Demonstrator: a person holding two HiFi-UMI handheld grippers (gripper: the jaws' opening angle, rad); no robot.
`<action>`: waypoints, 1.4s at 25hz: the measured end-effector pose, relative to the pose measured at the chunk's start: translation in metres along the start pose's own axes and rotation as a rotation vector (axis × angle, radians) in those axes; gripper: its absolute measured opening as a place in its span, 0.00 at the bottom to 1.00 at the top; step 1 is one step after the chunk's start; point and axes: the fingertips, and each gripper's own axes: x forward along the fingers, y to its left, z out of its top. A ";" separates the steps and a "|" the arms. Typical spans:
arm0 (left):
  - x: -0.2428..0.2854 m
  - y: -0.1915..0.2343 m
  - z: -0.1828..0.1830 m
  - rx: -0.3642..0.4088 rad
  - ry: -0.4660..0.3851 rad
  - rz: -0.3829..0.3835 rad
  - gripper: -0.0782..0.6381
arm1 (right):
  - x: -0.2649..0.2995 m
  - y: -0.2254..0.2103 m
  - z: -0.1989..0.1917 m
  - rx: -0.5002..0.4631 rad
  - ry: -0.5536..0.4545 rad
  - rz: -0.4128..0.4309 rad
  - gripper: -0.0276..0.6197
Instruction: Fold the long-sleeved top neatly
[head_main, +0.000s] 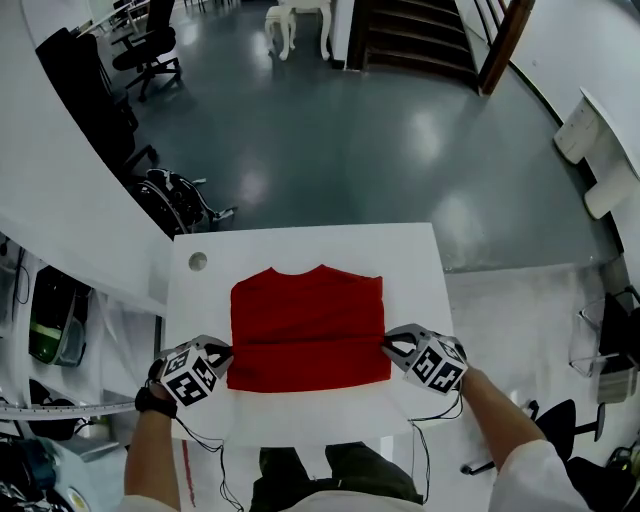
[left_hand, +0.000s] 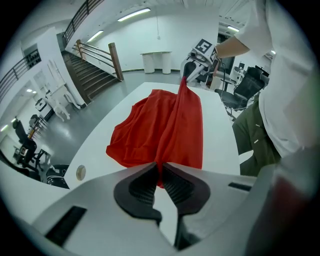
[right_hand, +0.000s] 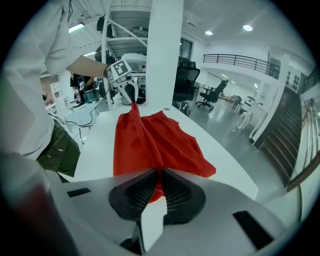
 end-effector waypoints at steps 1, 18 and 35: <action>0.001 0.004 0.001 0.002 -0.001 -0.002 0.16 | 0.001 -0.004 0.001 0.006 0.002 -0.003 0.12; 0.028 0.097 0.025 -0.006 0.001 0.000 0.16 | 0.032 -0.083 0.022 0.098 0.020 0.000 0.12; 0.063 0.164 0.034 -0.071 0.062 0.008 0.16 | 0.074 -0.154 0.027 0.202 0.079 0.044 0.12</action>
